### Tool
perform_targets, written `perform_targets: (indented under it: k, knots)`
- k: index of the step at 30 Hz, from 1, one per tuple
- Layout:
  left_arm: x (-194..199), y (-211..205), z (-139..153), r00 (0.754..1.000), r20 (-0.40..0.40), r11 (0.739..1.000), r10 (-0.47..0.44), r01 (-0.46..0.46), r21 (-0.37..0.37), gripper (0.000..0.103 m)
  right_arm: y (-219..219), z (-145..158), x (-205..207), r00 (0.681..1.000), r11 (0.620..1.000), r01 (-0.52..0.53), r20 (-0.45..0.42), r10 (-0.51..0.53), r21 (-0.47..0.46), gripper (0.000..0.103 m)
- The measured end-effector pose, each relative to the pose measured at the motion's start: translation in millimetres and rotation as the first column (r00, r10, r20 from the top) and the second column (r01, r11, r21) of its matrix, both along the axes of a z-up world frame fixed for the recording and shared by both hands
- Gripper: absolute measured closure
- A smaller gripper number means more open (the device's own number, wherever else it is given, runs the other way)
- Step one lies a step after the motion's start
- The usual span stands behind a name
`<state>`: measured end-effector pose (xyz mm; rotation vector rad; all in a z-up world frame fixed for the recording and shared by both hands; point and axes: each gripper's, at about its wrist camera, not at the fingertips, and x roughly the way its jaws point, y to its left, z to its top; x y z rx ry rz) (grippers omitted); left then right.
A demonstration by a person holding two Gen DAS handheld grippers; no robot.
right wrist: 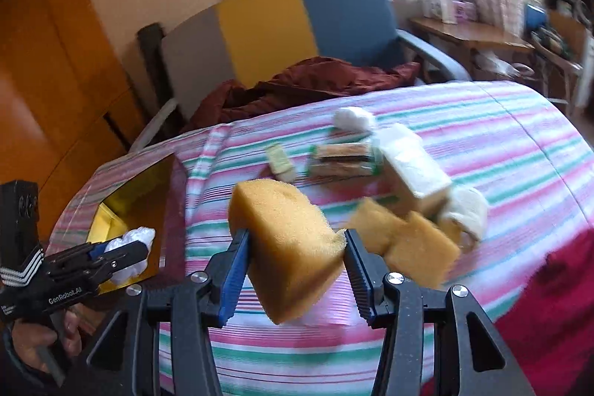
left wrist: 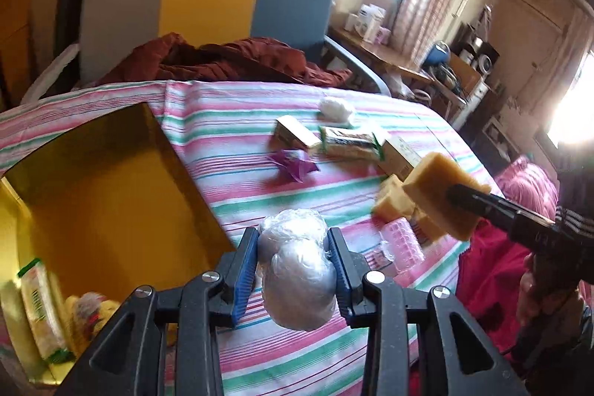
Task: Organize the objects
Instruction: 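Grasp a yellow sponge with right tool while left tool holds the white ball, then lower the white ball and sponge into the gold tray and open both tools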
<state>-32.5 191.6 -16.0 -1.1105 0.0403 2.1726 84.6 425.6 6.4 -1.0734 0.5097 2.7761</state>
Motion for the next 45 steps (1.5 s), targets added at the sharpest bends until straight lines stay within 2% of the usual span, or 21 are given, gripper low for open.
perform_targets:
  k: [5,11,21,25,30,35,40,45]
  knots:
    - [-5.5,-37.1,7.8,0.996,-0.014,0.996,0.086,-0.086,0.024,0.066,-45.2,6.4,-27.4,0.991,0.991,-0.132,-0.004,0.132,0.019,0.052]
    - [-16.9,-87.4,11.2,0.979,-0.018,0.978,0.203,-0.202,0.043,0.066,-98.4,8.6,-57.5,0.962,0.962,-0.271,0.005,0.271,0.029,0.051]
    - [-37.9,-177.8,9.9,0.920,-0.009,0.919,0.393,-0.392,0.051,0.066,-175.4,-3.1,-98.6,0.897,0.897,-0.441,0.050,0.440,0.018,0.050]
    - [-45.2,-199.0,11.3,0.902,-0.014,0.901,0.432,-0.431,0.052,0.066,-197.4,-10.9,-111.1,0.889,0.890,-0.455,0.076,0.451,0.043,0.049]
    - [-54.5,-211.9,8.8,0.891,-0.007,0.890,0.453,-0.452,0.062,0.066,-212.7,-24.2,-121.2,0.883,0.885,-0.464,0.110,0.457,0.044,0.048]
    - [-56.7,-209.5,-0.3,0.907,0.036,0.904,0.420,-0.421,0.074,0.065,-225.1,-50.1,-132.4,0.874,0.883,-0.466,0.186,0.449,0.055,0.045]
    - [-49.9,-208.3,-14.4,0.914,0.080,0.913,0.399,-0.404,0.062,0.060,-225.5,-61.6,-128.5,0.847,0.868,-0.496,0.204,0.491,-0.030,0.028]
    - [-36.3,-215.5,-23.7,0.910,0.108,0.910,0.400,-0.408,0.075,0.056,-218.7,-58.5,-120.7,0.853,0.870,-0.486,0.173,0.492,-0.080,0.020]
